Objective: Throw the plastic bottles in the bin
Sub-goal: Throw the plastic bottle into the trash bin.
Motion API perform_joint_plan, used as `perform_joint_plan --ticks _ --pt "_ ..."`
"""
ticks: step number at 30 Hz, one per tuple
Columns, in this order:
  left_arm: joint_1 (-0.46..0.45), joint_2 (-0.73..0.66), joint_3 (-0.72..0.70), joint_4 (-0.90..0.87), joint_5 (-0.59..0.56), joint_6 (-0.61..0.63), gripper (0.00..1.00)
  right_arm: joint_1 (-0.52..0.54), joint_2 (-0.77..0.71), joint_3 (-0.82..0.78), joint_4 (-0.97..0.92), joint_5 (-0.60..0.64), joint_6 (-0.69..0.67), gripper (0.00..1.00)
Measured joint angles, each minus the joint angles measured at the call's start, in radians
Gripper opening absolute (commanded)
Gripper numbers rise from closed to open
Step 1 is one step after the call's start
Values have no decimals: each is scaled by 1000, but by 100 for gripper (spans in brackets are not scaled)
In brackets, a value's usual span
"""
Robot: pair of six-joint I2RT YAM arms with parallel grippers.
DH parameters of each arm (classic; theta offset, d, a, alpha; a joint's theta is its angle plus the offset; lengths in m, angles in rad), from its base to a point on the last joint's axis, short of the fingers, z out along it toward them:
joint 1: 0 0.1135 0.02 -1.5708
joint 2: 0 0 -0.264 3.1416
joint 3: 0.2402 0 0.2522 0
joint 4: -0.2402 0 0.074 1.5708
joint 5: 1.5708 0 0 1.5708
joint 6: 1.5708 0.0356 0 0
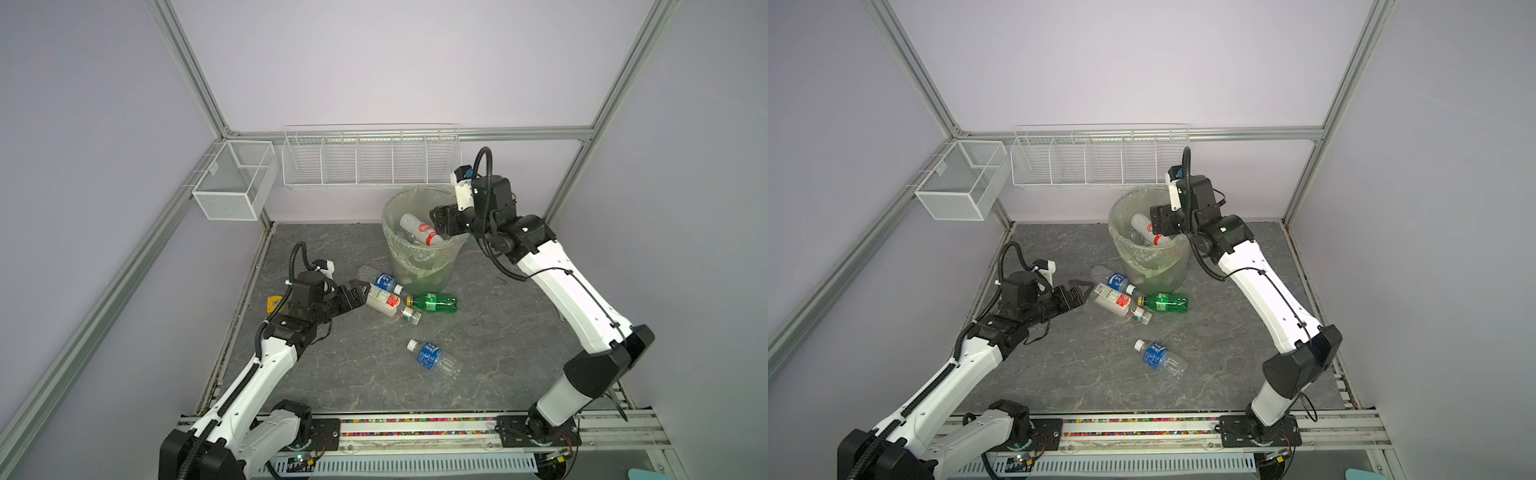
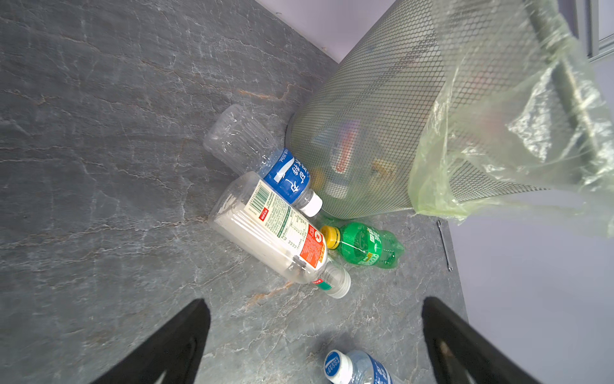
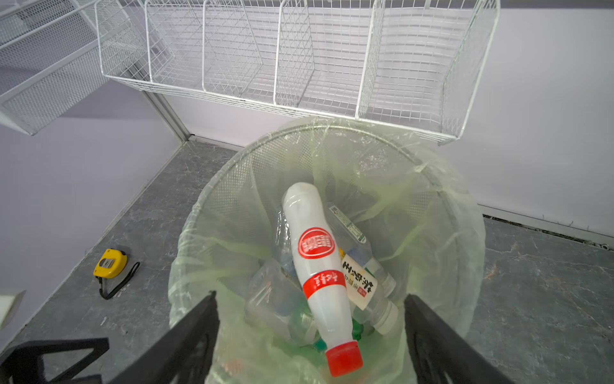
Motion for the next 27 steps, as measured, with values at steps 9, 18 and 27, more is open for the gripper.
perform_joint_plan --ticks 9,18,27 --pt "0 20 0 1 5 -8 99 0 -190 -215 60 -29 34 88" --pt "-9 19 -57 76 23 -78 99 0 -345 -450 60 -33 88 88" --pt "-105 4 -60 93 -7 -113 99 0 -505 -599 42 6 139 88"
